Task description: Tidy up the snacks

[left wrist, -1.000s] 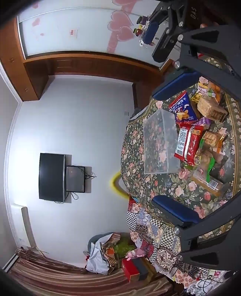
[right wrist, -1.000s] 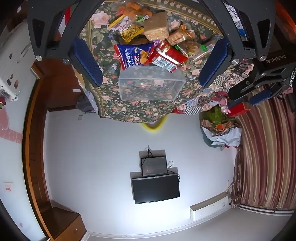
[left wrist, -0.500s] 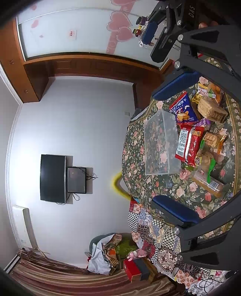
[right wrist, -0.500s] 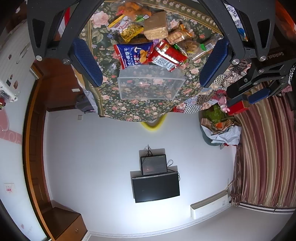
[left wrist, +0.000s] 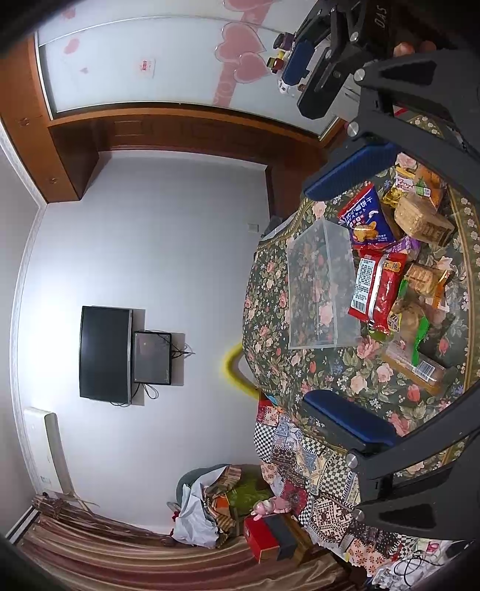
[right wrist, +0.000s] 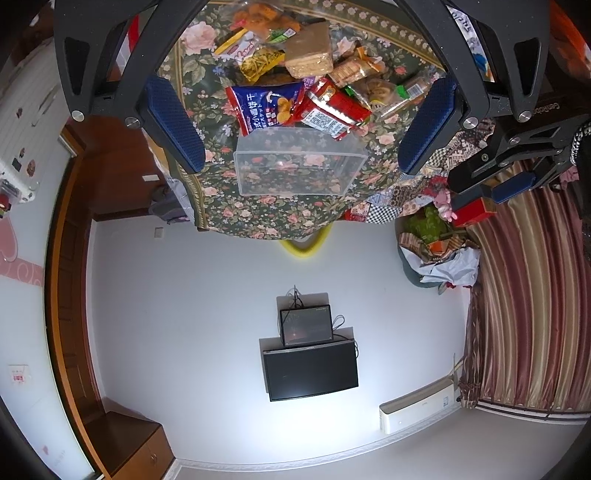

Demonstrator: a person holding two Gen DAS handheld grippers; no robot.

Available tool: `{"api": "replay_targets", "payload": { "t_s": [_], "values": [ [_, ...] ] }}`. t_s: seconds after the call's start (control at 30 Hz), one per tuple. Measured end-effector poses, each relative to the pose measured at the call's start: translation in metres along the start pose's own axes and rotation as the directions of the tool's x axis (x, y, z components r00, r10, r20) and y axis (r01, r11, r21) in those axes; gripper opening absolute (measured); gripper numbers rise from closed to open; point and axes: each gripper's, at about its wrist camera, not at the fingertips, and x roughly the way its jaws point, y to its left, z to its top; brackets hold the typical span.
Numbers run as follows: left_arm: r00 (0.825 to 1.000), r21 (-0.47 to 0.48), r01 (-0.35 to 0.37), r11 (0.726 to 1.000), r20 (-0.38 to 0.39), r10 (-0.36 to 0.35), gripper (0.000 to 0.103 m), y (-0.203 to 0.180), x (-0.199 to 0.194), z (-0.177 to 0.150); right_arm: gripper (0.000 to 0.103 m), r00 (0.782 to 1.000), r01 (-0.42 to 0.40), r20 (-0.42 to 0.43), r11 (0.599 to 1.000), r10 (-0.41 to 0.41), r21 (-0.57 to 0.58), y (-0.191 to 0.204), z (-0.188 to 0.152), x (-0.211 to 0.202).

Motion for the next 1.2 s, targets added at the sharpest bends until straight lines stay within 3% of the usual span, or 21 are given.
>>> {"api": "replay_targets", "payload": {
  "t_s": [1.2],
  "values": [
    [1.000, 0.001, 0.014, 1.000, -0.001, -0.014, 0.103, -0.0042, 0.0001, -0.0012, 0.103, 1.000, -0.003, -0.002, 1.000, 0.003, 0.003, 0.0009, 0.0005, -0.0006]
  ]
}}
